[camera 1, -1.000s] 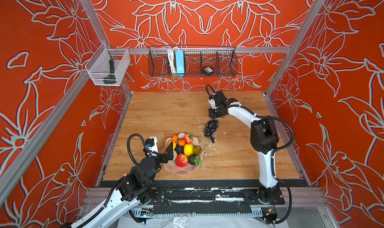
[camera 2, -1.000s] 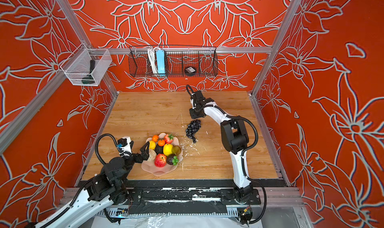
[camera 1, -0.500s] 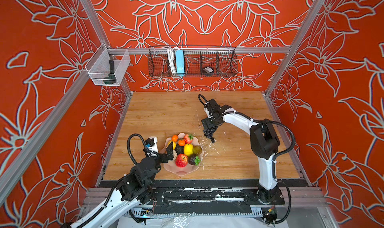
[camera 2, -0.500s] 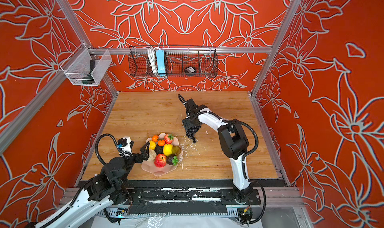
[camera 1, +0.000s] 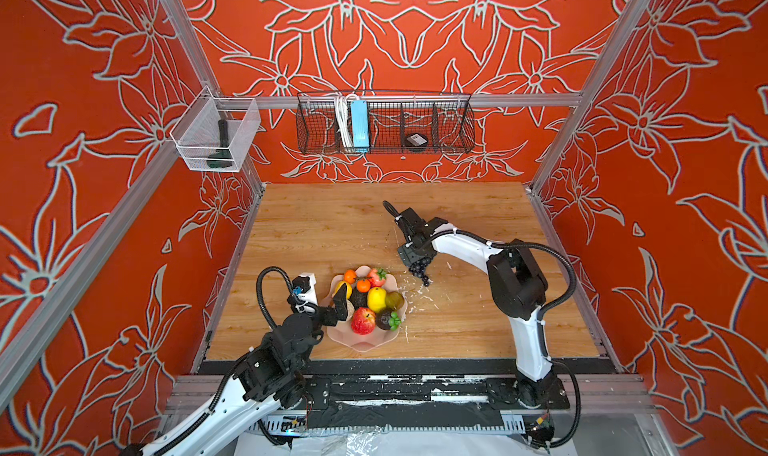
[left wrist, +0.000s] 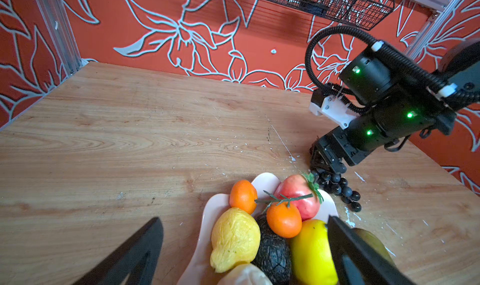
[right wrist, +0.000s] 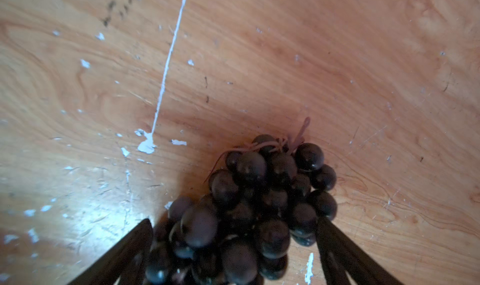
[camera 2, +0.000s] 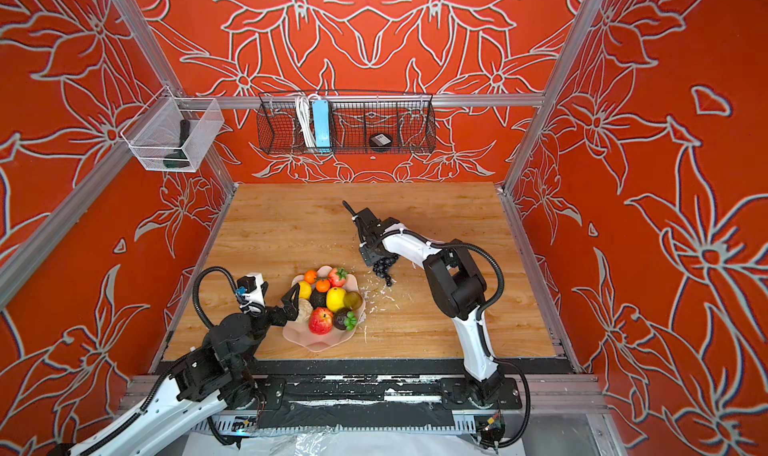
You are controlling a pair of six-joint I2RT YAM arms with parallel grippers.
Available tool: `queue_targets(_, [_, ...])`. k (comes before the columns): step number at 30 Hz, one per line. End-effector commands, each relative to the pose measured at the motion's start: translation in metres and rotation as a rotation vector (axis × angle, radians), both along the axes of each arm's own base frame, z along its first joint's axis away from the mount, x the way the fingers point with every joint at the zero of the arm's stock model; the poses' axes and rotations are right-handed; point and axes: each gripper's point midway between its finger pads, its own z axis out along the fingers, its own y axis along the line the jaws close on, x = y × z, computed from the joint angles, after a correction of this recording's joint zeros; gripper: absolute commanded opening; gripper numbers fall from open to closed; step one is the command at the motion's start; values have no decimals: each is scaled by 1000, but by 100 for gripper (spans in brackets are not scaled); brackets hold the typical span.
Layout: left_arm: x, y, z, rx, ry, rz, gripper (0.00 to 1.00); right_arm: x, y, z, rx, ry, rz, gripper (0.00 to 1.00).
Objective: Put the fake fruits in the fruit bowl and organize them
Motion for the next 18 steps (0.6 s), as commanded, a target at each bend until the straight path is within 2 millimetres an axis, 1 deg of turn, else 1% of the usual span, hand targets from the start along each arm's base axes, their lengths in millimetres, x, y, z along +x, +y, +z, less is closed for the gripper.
queue_targets(1, [1,1,-1,-15,-3,13,98,-6,-10,-10,-76,10,-20,98])
queue_targets(2, [1,1,-1,-16,-3,13,98,-6,-14,-10,-94,6,-29,98])
queue_targets(5, [1,2,-2,-13,-3,15,98,-6,-35,-8,-180,-33,-63,98])
queue_targets(8, [1,2,-1,-14,-5,15,98,-9,-58,-6,-209,-52,-100,98])
queue_targets(12, [1,3,0,-19,-7,16,98,-14,-86,-4,-195,-44,-156,98])
queue_targets(15, [1,2,0,-20,-6,14,98,-16,-101,1,-156,-42,-195,97])
queue_targets(18, [1,2,-1,-20,-4,13,98,-15,-110,8,-108,-44,-216,98])
